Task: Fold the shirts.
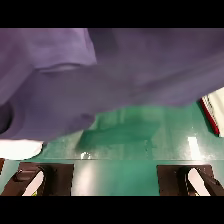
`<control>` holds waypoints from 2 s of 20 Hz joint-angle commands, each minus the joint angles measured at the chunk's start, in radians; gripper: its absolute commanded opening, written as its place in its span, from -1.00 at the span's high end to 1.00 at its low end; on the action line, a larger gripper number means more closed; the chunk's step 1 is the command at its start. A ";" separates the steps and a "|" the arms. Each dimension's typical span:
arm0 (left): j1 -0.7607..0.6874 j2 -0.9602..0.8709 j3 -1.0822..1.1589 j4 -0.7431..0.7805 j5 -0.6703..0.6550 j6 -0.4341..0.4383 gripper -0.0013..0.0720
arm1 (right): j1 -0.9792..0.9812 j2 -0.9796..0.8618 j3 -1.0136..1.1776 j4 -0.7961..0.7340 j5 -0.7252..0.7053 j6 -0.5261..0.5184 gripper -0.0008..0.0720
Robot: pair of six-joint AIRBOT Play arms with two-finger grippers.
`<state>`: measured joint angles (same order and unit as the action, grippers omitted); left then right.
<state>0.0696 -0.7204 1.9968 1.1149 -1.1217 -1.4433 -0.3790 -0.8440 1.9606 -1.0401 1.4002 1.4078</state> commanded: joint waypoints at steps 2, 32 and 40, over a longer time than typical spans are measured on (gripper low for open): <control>0.001 -0.088 -0.013 0.051 -0.097 -0.027 0.90 | 0.043 -0.149 0.096 -0.009 0.175 0.069 0.93; -0.020 -0.955 -0.482 0.086 -0.209 0.003 0.88 | 0.386 -0.740 -0.478 -0.243 -0.067 0.102 0.93; -0.020 -0.787 -0.597 0.154 -0.260 0.003 -0.48 | 0.356 -0.595 -0.585 -0.227 -0.007 0.066 -0.37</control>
<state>0.0490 -1.5993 1.4570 1.2201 -1.3586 -1.4384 -0.0040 -1.5070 1.4014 -1.2705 1.3399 1.4971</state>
